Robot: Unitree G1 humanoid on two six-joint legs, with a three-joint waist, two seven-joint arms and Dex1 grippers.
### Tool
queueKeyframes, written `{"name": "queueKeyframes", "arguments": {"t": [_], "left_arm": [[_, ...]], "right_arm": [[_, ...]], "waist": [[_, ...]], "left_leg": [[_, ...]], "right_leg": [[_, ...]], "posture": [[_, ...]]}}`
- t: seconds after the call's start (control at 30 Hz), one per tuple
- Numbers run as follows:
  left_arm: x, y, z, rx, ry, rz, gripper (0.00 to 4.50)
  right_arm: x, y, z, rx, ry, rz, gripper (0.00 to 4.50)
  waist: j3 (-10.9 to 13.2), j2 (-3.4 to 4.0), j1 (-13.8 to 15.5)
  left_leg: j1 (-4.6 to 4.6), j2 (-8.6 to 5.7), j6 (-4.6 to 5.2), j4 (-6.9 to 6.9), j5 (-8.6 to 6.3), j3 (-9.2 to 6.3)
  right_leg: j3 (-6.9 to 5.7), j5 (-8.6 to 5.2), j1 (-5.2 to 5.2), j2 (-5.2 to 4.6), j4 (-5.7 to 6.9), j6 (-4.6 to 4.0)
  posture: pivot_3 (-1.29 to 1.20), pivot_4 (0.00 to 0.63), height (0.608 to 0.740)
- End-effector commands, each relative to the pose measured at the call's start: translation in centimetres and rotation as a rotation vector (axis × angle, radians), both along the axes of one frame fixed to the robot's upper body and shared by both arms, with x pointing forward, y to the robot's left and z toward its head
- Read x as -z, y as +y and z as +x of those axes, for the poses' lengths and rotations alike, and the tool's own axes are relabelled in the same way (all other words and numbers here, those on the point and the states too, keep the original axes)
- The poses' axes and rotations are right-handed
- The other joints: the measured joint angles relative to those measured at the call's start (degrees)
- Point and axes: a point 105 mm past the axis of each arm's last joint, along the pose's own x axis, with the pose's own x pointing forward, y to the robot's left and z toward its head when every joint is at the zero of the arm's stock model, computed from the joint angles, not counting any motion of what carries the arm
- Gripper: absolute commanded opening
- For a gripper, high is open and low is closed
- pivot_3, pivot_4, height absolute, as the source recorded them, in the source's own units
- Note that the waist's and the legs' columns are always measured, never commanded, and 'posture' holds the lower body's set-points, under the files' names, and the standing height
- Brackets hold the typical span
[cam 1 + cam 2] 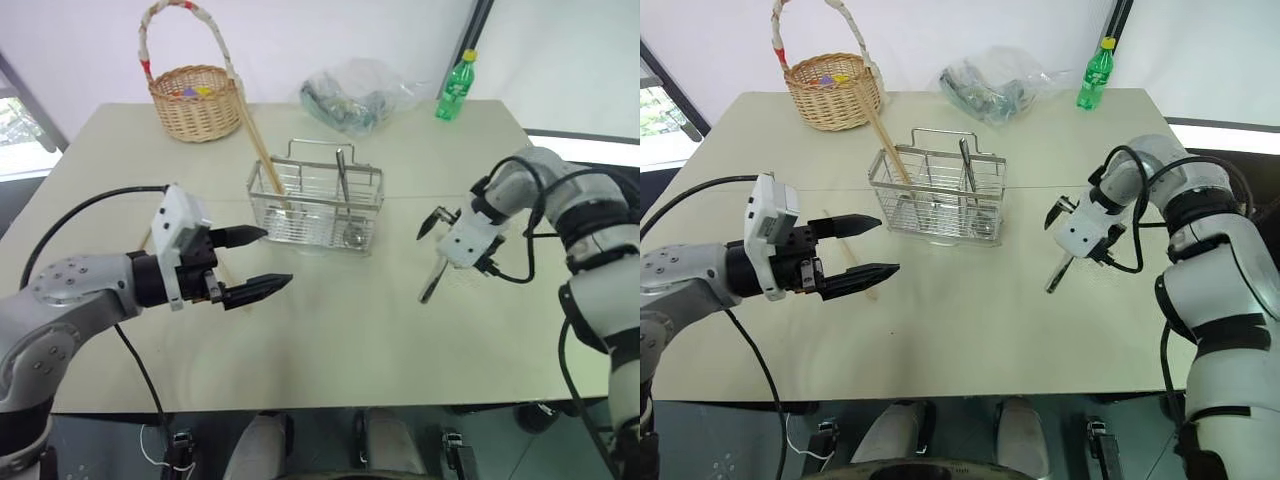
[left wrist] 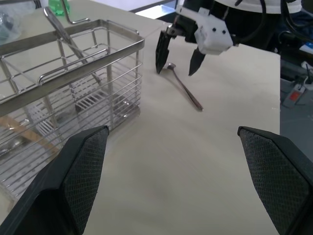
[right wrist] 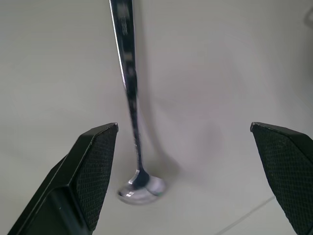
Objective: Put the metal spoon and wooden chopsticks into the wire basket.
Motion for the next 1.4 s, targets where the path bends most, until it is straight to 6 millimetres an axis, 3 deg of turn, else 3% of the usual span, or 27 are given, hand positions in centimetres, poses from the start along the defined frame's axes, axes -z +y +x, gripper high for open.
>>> {"name": "queueKeyframes", "arguments": {"t": [0.03,0.23,0.43,0.53,0.77,0.9,1.2,1.27,1.4], "left_arm": [[-1.4,-0.2,-0.5,-0.006,-0.051,-0.023,4.44],[-2.2,-0.2,-0.5,-0.036,-0.066,-0.044,4.44],[-2.4,-0.3,-0.5,-0.041,-0.066,-0.051,4.44],[-2.6,-0.3,-0.4,-0.039,-0.067,-0.052,4.50],[-3.0,-0.1,0.0,-0.040,-0.076,-0.053,4.50],[-3.3,-0.3,0.3,-0.032,-0.082,-0.053,4.50],[-4.2,0.0,1.5,-0.035,-0.126,-0.059,4.50],[-4.6,0.3,1.9,-0.045,-0.146,-0.062,4.50],[-5.2,0.9,2.8,-0.060,-0.180,-0.061,4.50]], "right_arm": [[-0.4,-0.3,0.8,-0.051,-0.078,-0.062,4.50],[0.5,-1.3,1.5,-0.092,-0.139,-0.149,4.50],[1.0,-0.9,2.6,-0.122,-0.223,-0.132,4.50],[1.3,-1.2,2.4,-0.101,-0.203,-0.127,3.63],[1.7,-1.6,1.8,-0.051,-0.164,-0.087,0.04],[1.7,-1.5,1.6,-0.030,-0.148,-0.051,0.04],[0.6,2.2,-1.0,0.005,0.069,0.348,0.04],[-0.8,3.4,-1.9,0.025,0.141,0.502,0.04],[-6.0,6.4,-7.0,0.060,0.403,0.845,0.04]], "waist": [[0.01,-0.02,0.05],[0.00,-0.05,-0.10],[-0.06,-0.15,-0.31],[-0.08,-0.20,-0.34],[-0.08,-0.20,-0.60],[-0.08,-0.22,-0.66],[-0.08,-0.24,-1.60],[-0.09,-0.26,-1.64],[0.09,0.11,-0.61]], "left_leg": [[0.00,-0.01,-0.04,0.01,0.02,0.00],[0.02,-0.13,-0.15,0.05,0.10,0.03],[0.02,-0.16,-0.22,0.04,0.15,0.05],[0.04,-0.14,-0.22,0.06,0.15,0.03],[0.04,-0.10,-0.24,0.07,0.16,0.02],[0.05,-0.09,-0.25,0.08,0.16,-0.05],[0.13,-0.02,-0.27,0.11,0.18,-0.14],[0.24,0.09,-0.26,0.13,0.18,-0.15],[0.04,0.09,-0.24,0.17,0.17,-0.39]], "right_leg": [[0.02,-0.03,0.00,0.00,0.01,-0.06],[0.18,-0.03,-0.07,0.05,0.11,-0.07],[0.54,-0.04,-0.14,0.25,0.16,-0.09],[0.74,-0.04,-0.12,0.43,0.17,-0.10],[0.86,-0.03,-0.11,0.55,0.17,-0.10],[0.87,-0.03,-0.04,0.60,0.16,-0.10],[0.90,0.07,0.17,0.70,0.09,0.08],[0.88,0.08,0.35,0.73,0.00,0.07],[0.89,0.09,0.26,0.63,0.04,0.06]], "posture": [[0.00,0.150,0.661],[0.00,0.150,0.661],[0.00,0.150,0.661],[0.00,0.150,0.661],[0.00,0.150,0.661],[0.00,0.150,0.661],[0.00,0.150,0.661],[0.00,0.150,0.661],[0.00,0.150,0.661]]}}
